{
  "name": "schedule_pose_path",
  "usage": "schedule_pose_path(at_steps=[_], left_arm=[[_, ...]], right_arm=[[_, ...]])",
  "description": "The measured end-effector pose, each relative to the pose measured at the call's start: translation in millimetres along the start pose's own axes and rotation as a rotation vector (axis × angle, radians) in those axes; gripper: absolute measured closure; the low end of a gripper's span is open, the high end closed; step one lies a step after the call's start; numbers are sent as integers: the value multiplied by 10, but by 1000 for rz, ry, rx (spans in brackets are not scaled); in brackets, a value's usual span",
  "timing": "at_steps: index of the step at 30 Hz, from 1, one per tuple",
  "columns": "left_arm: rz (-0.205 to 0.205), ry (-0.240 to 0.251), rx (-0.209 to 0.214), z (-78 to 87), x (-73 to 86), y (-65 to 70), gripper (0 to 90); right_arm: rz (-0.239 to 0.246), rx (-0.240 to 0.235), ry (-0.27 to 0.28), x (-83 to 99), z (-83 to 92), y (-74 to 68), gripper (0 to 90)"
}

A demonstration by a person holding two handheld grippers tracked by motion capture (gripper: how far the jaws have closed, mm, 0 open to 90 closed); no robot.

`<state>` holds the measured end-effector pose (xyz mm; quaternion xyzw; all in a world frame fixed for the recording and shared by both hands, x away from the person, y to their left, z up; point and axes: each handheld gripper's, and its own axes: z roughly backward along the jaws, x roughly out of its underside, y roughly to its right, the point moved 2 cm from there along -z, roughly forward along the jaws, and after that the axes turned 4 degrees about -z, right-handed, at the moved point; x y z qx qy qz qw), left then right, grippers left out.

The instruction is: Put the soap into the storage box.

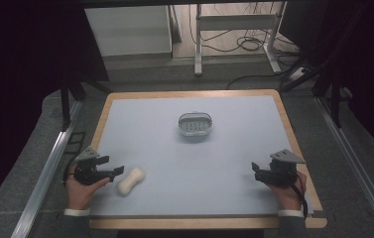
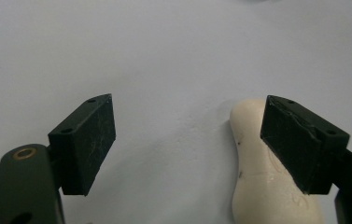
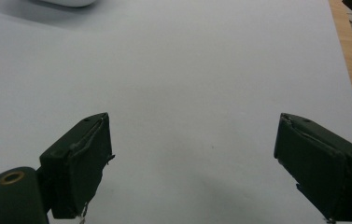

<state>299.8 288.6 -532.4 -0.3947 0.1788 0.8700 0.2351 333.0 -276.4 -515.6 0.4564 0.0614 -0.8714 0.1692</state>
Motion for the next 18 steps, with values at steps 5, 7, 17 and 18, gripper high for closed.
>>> schedule_pose_path(at_steps=[5,7,17,18], left_arm=[[14,-15,-10,-11,2,19,183],[19,-17,-18,-12,-2,16,167],[21,-78,-29,6,-64,98,135],[5,-82,-27,17,-83,107,136]], right_arm=[[-5,-18,16,-1,29,3,111],[-2,-28,22,-1,41,14,111],[-15,-50,44,-33,88,0,111],[-9,-48,42,-34,88,-11,111]])
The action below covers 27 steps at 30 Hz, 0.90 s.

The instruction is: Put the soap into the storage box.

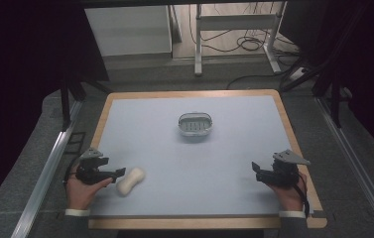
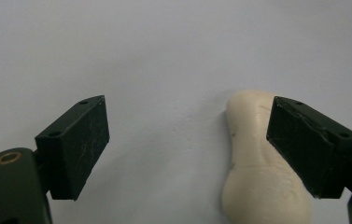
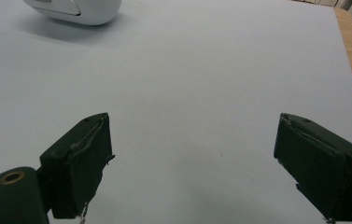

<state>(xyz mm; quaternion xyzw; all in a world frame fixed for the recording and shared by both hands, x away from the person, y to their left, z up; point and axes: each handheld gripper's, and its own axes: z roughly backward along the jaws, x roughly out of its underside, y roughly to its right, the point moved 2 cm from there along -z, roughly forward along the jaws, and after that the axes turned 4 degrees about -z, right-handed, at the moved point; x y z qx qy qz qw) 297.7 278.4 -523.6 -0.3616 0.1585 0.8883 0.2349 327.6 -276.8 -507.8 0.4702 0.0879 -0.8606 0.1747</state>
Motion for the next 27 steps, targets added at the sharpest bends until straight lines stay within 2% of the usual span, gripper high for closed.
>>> schedule_pose_path(at_steps=[2,5,6,10,14,19,27], left_arm=[[-21,-17,1,36,-44,36,135],[-30,-28,4,60,-83,61,133],[-50,-42,4,81,-127,91,133],[-77,-82,11,68,-180,153,146],[-89,-129,14,6,-162,167,150],[-121,-152,11,-28,-151,270,175],[-130,-219,-11,-53,-170,341,202]], right_arm=[[4,5,-5,-1,-5,-18,111],[7,11,-11,-2,-13,-41,111],[18,9,-12,-4,-24,-73,111],[27,15,-18,1,-35,-97,111],[25,21,-22,12,-48,-74,111],[32,14,-23,14,-60,-87,111],[49,11,-33,15,-85,-137,111]])
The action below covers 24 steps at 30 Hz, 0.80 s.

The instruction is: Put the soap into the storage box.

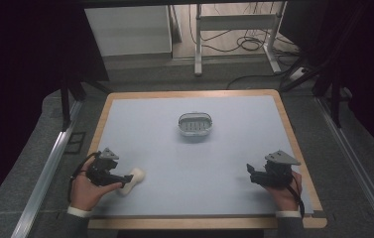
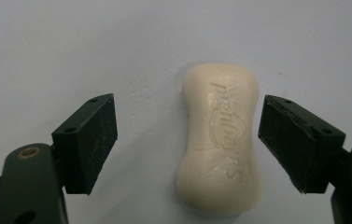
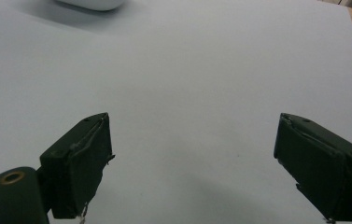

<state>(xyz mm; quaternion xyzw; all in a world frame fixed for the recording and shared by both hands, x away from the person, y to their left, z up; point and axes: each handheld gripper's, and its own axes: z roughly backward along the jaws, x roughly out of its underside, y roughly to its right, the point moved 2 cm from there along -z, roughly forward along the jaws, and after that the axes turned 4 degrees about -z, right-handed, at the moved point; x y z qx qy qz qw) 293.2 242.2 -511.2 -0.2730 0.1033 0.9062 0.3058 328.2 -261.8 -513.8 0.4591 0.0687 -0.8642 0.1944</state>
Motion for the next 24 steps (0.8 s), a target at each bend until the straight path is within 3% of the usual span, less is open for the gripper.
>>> schedule_pose_path(at_steps=[7,17,24], left_arm=[[-29,-55,13,-44,-28,93,244],[-22,-150,28,-190,-66,129,275],[-23,-198,27,-276,-51,133,366]], right_arm=[[-6,8,-14,16,-19,8,111],[1,23,-23,25,-40,-6,116],[-13,35,-28,34,-47,9,120]])
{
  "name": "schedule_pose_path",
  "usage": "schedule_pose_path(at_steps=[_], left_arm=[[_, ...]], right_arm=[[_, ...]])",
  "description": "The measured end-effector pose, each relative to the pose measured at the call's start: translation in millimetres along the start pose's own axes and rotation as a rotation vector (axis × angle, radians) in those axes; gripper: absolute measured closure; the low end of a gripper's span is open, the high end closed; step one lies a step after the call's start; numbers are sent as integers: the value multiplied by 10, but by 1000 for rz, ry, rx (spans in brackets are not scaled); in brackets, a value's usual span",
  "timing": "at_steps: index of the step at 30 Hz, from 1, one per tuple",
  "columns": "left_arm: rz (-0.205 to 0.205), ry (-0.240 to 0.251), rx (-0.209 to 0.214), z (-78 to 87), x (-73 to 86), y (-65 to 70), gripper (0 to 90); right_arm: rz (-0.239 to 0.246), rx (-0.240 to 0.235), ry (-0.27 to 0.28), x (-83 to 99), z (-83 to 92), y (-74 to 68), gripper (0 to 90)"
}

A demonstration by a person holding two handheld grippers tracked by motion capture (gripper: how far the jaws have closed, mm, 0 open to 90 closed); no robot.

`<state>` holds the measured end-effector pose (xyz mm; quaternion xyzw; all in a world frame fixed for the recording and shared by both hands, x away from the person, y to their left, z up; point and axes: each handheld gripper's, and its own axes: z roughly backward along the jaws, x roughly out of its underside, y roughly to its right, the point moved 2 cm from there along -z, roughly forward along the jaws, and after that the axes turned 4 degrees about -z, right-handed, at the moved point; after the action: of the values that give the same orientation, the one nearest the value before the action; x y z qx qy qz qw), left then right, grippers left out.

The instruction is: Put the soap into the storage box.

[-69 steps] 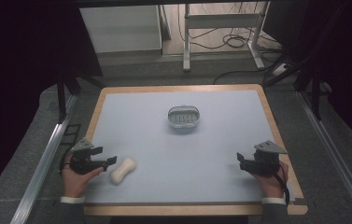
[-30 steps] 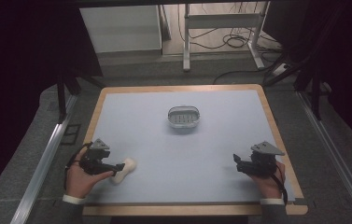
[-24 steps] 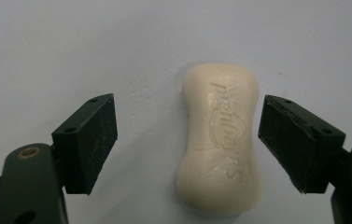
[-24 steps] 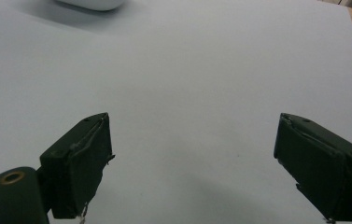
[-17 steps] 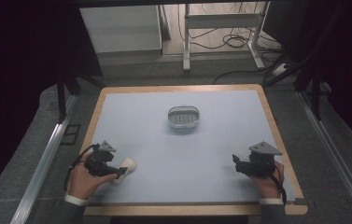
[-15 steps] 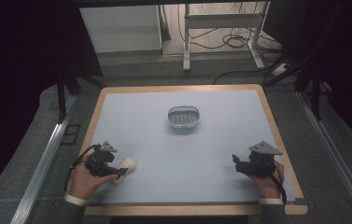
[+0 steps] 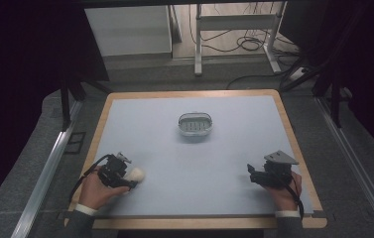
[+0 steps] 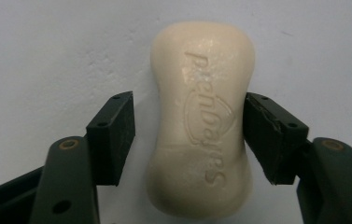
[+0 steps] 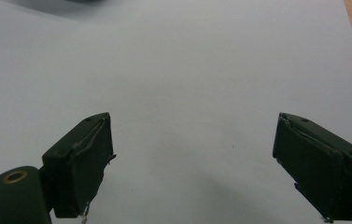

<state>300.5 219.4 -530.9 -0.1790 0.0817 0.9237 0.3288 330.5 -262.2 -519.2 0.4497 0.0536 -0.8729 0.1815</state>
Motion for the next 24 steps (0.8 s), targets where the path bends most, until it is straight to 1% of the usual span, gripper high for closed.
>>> schedule_pose_path(at_steps=[3,6,13,19,24], left_arm=[[-9,-18,8,-21,2,24,389],[-15,-20,16,-32,-4,34,470],[-39,-32,9,-22,-18,39,491],[-46,-39,17,16,-27,7,494],[-40,-9,21,77,-33,-33,494]], right_arm=[[2,1,2,-2,0,-4,120],[3,6,-1,0,-4,-6,121],[0,11,-6,6,-12,-1,121],[-1,15,-7,9,-15,1,121],[3,19,-7,14,-25,-4,123]])
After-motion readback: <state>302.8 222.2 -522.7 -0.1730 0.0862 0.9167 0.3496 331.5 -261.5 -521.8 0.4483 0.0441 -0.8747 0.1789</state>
